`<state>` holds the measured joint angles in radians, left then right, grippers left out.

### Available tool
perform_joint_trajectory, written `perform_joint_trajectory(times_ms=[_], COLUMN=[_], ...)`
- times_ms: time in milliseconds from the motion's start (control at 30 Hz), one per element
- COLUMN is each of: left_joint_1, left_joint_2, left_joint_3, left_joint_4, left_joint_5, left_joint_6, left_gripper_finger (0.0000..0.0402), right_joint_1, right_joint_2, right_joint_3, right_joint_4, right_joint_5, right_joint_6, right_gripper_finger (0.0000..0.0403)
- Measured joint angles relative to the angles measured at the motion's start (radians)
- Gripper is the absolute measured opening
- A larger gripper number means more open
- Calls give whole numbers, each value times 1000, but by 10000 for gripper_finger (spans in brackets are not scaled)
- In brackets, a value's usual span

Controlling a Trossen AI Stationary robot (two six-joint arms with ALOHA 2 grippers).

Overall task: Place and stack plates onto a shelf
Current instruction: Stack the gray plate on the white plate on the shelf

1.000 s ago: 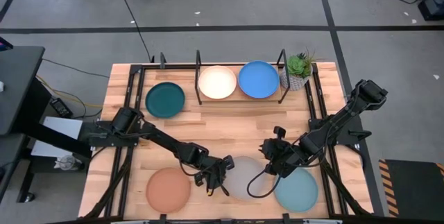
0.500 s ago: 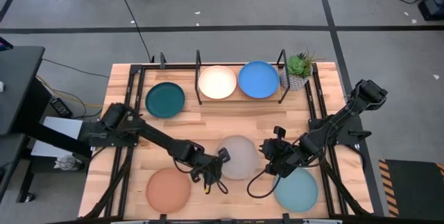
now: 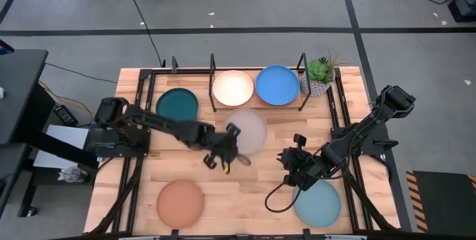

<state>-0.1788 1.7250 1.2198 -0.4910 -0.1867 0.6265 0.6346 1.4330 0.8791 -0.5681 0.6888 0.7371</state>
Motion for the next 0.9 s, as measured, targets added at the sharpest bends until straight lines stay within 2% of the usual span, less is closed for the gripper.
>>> perform_joint_trajectory(times_ms=[233, 467, 733, 900], left_joint_1=[237, 412, 494, 515], left_joint_2=[-10, -10, -10, -8], left_joint_3=[0, 0, 0, 0], left_joint_4=[45, 161, 231, 237], left_joint_5=[161, 256, 247, 215], left_joint_6=[8, -98, -346, -412], left_gripper_finger=[14, 14, 14, 14], right_joint_1=[0, 14, 38, 37], right_joint_2=[0, 0, 0, 0], right_joint_3=[0, 0, -36, -122], right_joint_4=[-2, -1, 37, 122], right_joint_5=[28, 111, 268, 348], right_joint_6=[-8, -41, -68, -69], right_gripper_finger=[71, 71, 71, 71])
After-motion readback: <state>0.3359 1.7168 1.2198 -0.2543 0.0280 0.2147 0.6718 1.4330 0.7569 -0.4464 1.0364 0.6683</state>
